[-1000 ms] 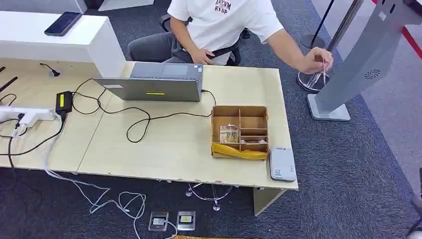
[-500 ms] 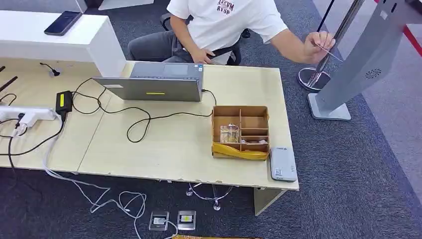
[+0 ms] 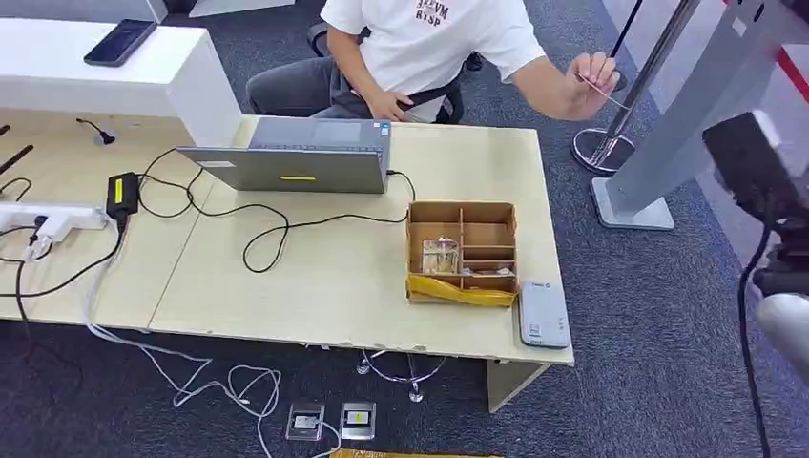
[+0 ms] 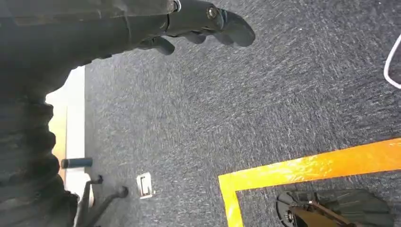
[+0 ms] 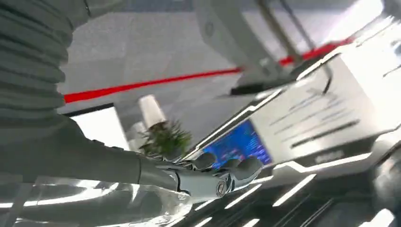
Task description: Pass the card to the sensor for recognition and then transmit it.
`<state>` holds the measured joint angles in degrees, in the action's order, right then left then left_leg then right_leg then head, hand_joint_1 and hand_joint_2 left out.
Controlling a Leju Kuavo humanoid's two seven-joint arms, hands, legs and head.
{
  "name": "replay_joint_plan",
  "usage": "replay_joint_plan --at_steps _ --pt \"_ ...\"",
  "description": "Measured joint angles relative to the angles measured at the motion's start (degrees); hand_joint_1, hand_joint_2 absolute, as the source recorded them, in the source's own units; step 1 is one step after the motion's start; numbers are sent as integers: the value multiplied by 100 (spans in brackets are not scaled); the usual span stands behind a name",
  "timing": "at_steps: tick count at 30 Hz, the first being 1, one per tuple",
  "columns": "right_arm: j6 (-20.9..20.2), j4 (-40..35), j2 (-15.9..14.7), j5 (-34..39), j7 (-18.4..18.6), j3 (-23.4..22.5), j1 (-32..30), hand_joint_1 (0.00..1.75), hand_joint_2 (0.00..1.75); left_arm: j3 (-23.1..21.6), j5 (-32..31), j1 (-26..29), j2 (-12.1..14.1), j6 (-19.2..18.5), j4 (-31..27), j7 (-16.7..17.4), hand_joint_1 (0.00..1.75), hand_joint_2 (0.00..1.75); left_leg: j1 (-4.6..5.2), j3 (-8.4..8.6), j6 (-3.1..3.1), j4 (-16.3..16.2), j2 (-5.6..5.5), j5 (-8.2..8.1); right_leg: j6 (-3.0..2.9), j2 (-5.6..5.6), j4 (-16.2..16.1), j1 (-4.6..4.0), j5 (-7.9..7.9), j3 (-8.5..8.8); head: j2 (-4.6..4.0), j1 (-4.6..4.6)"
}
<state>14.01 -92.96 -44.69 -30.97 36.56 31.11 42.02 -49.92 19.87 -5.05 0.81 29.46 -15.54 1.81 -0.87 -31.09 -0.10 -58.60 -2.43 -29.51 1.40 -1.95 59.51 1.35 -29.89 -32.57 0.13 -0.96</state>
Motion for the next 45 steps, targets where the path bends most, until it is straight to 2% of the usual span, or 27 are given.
replay_joint_plan --at_steps 5,10,20,27,28,29,30,45 --pt "-306 0 388 63 -203 644 133 0 175 -109 50 -3 17 -15 0 2 0 175 0 -8 0 0 -3 0 0 1 1 0 0 -8 -2 2" --pt "-476 66 668 140 -306 1061 320 0 175 -153 61 -3 24 -13 0 7 0 175 1 -9 0 0 -1 0 0 -2 1 1 0 -11 -2 0" --pt "-579 431 1051 155 -374 1624 633 0 175 -328 94 1 33 0 -15 20 0 175 0 -16 -1 0 1 1 0 0 0 1 0 -20 -2 0" --pt "-572 754 1344 170 -594 1840 789 0 175 -385 223 0 44 18 -28 59 0 175 0 -16 -1 0 0 1 0 -2 1 1 0 -19 0 0" --pt "-566 815 1389 170 -620 1876 817 103 175 -385 238 0 44 20 -28 59 0 175 0 -15 -1 0 1 1 0 -2 1 1 0 -20 -2 2" --pt "-561 854 1420 170 -638 1905 834 103 175 -387 240 0 44 26 -28 59 0 175 0 -15 -1 0 1 1 0 -2 1 1 0 -20 -2 0" --pt "-557 883 1451 170 -655 1927 847 175 175 -389 251 0 44 33 -31 59 0 175 0 -15 -1 0 1 1 0 -2 1 1 0 -20 -2 0" --pt "-546 1167 1613 219 -658 2205 1005 175 175 -422 339 4 55 37 -48 59 0 175 1 -13 -1 -1 2 2 0 -3 1 1 0 -20 0 2"
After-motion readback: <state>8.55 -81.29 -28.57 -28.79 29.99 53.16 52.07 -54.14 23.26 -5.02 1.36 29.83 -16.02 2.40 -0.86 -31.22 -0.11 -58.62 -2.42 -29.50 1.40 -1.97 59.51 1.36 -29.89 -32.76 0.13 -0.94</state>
